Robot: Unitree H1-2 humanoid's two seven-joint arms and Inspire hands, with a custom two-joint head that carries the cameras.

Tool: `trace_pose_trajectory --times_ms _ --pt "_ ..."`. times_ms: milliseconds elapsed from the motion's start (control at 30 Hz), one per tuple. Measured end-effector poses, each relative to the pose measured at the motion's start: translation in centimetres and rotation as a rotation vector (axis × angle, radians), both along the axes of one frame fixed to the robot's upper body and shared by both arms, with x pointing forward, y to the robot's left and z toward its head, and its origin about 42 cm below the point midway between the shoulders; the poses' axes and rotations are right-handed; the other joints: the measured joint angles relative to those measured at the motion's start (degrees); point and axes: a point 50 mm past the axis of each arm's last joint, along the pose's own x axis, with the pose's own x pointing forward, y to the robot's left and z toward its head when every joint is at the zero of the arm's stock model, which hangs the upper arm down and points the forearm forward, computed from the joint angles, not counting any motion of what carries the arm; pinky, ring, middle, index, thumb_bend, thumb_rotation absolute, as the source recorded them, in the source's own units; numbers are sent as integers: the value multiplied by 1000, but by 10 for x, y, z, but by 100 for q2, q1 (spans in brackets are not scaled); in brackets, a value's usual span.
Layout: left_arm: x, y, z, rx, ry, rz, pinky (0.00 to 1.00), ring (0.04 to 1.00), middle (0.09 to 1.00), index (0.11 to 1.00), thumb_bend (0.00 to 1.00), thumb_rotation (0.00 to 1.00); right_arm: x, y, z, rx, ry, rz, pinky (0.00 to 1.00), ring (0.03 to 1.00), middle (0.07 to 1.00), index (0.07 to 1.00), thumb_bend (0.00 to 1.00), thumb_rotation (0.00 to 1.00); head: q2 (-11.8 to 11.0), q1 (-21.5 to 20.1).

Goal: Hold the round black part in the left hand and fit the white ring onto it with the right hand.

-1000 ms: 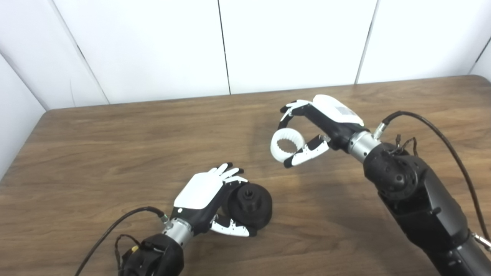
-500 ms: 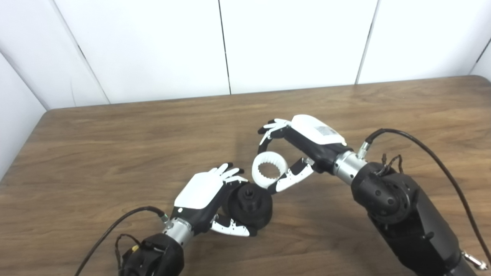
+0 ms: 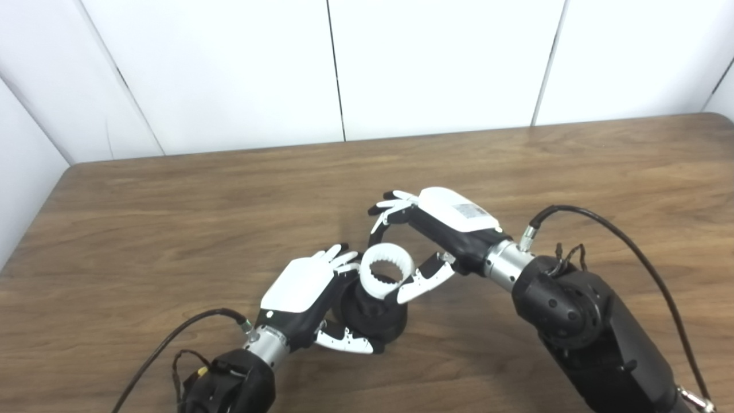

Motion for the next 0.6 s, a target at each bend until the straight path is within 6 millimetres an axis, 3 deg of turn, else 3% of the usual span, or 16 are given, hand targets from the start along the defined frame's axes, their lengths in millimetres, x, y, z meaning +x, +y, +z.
trace_pose_trajectory --times_ms 600 --pt "0 0 0 -2 3 3 956 989 927 691 756 390 -1 17 -16 13 39 17 869 958 872 605 762 261 44 70"
